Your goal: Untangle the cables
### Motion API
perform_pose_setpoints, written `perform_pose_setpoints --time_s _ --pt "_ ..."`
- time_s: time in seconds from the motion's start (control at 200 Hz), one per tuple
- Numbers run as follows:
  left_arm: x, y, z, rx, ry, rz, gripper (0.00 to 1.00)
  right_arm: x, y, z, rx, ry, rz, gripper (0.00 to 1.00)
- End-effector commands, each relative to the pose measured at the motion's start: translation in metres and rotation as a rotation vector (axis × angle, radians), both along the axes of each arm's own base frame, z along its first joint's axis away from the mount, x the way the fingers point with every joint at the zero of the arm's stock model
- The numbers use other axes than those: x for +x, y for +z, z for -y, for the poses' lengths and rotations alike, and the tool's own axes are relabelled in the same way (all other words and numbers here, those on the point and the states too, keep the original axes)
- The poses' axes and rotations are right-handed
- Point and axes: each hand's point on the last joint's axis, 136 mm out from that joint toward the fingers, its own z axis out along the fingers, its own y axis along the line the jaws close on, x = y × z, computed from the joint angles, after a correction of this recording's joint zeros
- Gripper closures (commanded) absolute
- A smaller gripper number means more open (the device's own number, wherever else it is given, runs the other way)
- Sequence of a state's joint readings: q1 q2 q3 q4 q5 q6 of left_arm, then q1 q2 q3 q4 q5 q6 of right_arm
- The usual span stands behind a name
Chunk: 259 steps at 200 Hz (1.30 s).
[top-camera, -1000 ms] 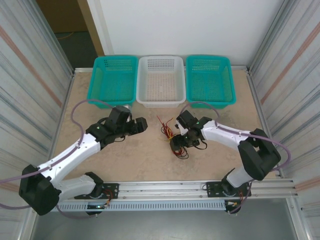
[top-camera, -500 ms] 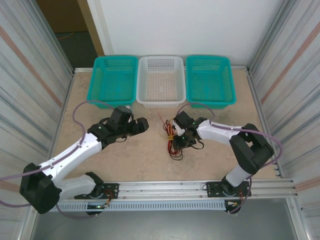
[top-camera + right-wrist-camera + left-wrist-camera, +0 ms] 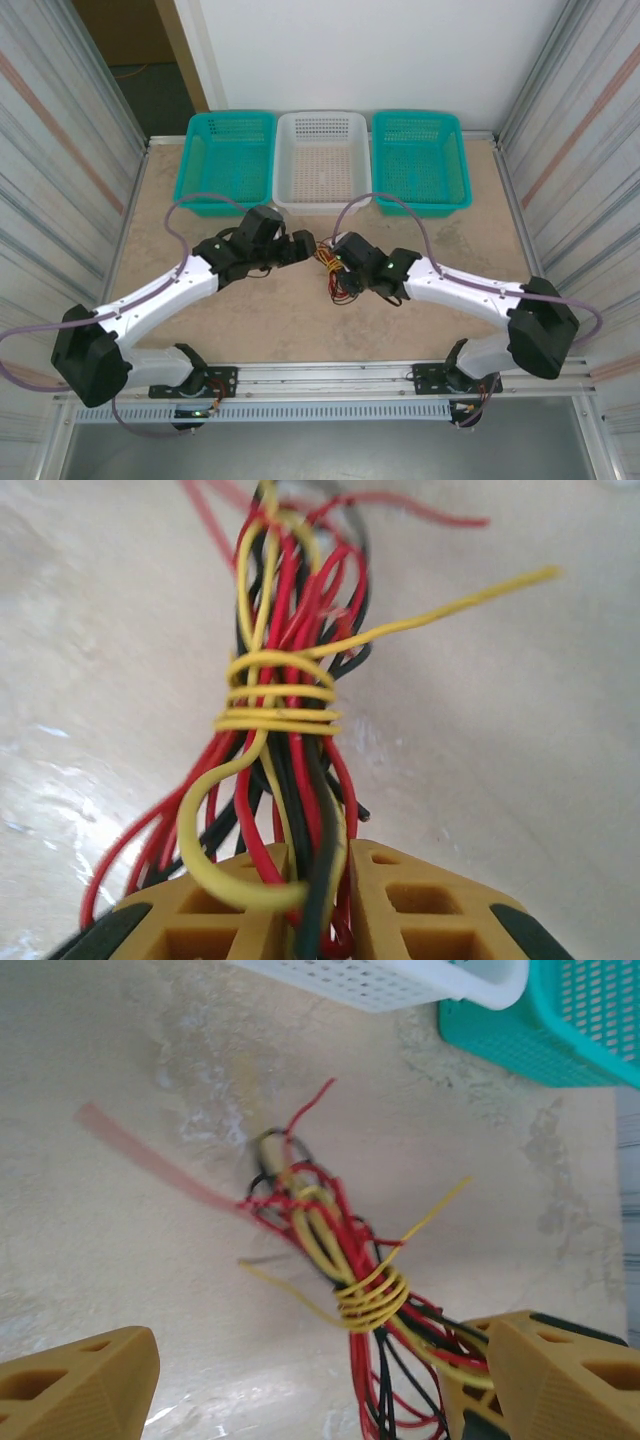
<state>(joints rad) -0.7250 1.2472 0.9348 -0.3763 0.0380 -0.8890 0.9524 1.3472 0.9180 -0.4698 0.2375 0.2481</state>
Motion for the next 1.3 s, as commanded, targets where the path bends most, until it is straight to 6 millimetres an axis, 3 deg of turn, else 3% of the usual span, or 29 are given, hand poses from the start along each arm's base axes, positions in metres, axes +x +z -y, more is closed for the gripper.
perform_pose_setpoints --time_s 0.0,0.14,0.271,0.426,0.596,0.756,0.897,1.042,1.292 --pt "0.011 0.021 0.005 -0.116 0.051 -0.005 0.14 0.008 0.037 -0.005 0.053 0.016 0.111 1.0" --pt "0.01 0.015 -0.003 -0.178 0.101 -0.065 0.15 0.008 0.049 -0.005 0.079 0.005 0.128 1.0" --pt "-0.001 -0.005 -0.013 -0.189 0.147 -0.153 0.14 0.009 0.05 -0.004 0.108 -0.017 0.117 1.0" --pt "-0.013 -0.02 -0.009 -0.318 0.222 -0.277 0.13 0.02 0.064 0.002 0.22 -0.082 0.12 1.0" --pt "-0.01 -0.024 -0.001 -0.435 0.308 -0.353 0.09 0.024 0.086 -0.003 0.316 -0.071 0.128 1.0" --pt "0.013 -0.006 0.015 -0.555 0.311 -0.323 0.01 0.021 0.104 -0.011 0.354 -0.028 0.142 1.0" --pt "0.024 0.011 0.027 -0.521 0.25 -0.299 0.01 0.017 0.117 -0.018 0.375 0.018 0.151 1.0" --pt "0.025 -0.003 0.022 -0.511 0.253 -0.364 0.07 0.008 0.131 -0.031 0.388 0.089 0.157 1.0" --pt "0.032 0.008 0.016 -0.537 0.229 -0.343 0.18 -0.001 0.141 -0.052 0.389 0.178 0.142 1.0"
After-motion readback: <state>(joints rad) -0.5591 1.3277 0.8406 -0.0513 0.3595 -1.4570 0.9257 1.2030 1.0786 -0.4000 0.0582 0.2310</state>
